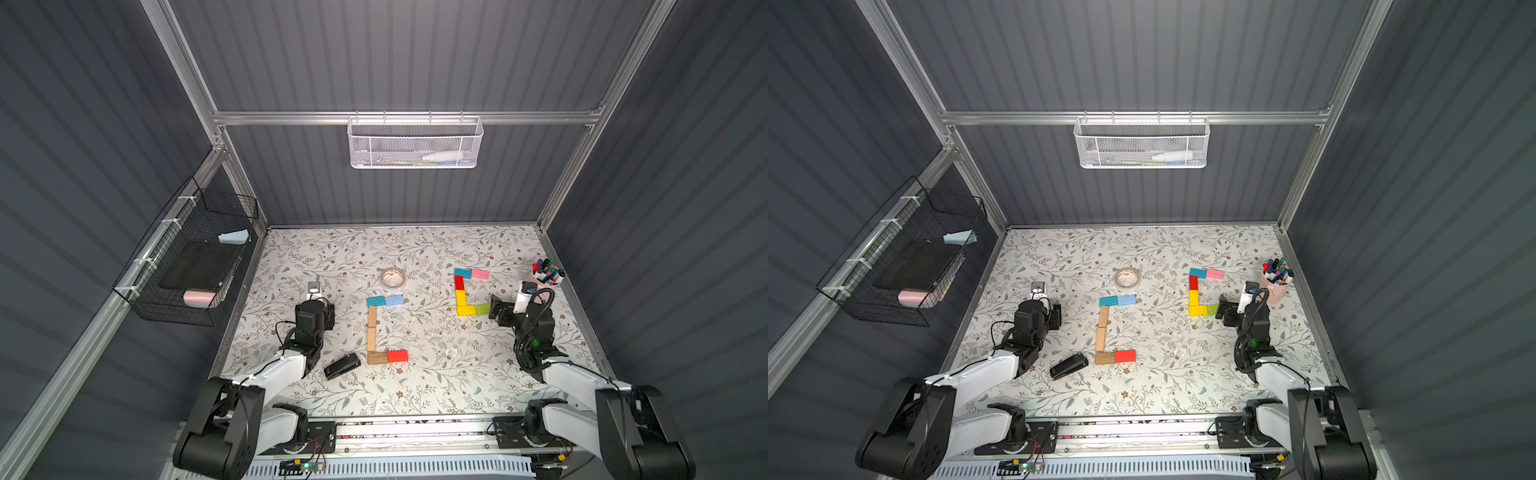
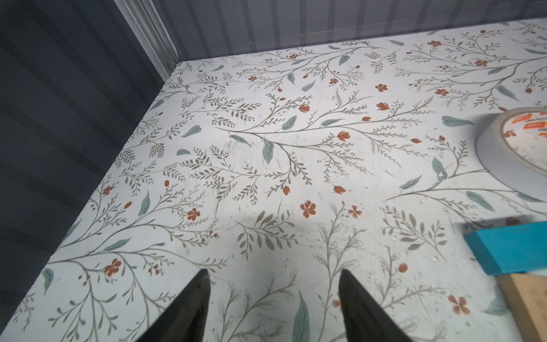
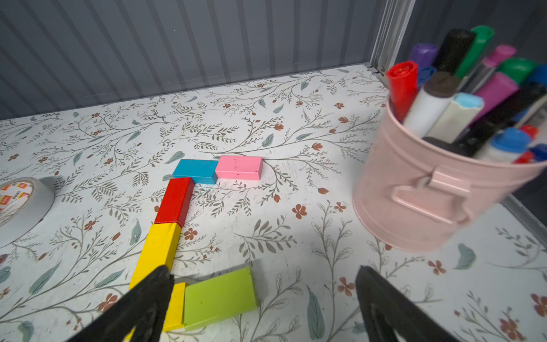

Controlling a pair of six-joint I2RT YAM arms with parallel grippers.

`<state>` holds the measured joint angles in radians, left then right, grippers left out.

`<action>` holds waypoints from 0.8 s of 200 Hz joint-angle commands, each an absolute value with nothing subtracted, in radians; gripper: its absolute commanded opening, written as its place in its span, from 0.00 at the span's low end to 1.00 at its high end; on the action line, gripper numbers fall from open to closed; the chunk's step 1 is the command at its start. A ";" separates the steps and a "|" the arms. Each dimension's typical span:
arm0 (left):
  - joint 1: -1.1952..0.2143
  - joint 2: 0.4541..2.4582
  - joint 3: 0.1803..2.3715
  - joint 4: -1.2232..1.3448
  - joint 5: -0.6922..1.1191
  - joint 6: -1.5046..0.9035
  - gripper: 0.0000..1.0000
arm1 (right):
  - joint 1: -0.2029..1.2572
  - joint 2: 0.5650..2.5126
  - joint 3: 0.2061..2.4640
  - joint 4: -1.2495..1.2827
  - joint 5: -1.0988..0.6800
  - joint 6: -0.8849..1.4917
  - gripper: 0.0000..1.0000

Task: Assemble the letter c with building blocks
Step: Reset both arms

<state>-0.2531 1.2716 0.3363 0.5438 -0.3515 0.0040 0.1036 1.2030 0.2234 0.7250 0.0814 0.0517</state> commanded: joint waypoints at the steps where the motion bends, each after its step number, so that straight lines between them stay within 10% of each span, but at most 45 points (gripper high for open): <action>1: -0.227 1.338 0.310 0.838 -0.347 0.098 0.67 | 0.100 1.283 0.248 0.948 0.100 0.016 0.98; 122: -0.044 1.697 0.422 1.061 -0.073 0.038 0.68 | 0.059 1.496 0.254 1.167 0.081 -0.011 0.98; 160: -0.021 1.702 0.462 0.987 -0.046 0.020 0.83 | 0.033 1.503 0.281 1.121 0.071 0.019 0.99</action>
<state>-0.0341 1.6943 0.4393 1.0355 -0.0834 0.0418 0.0513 1.4975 0.2508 1.0992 0.0895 0.0002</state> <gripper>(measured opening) 0.790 0.987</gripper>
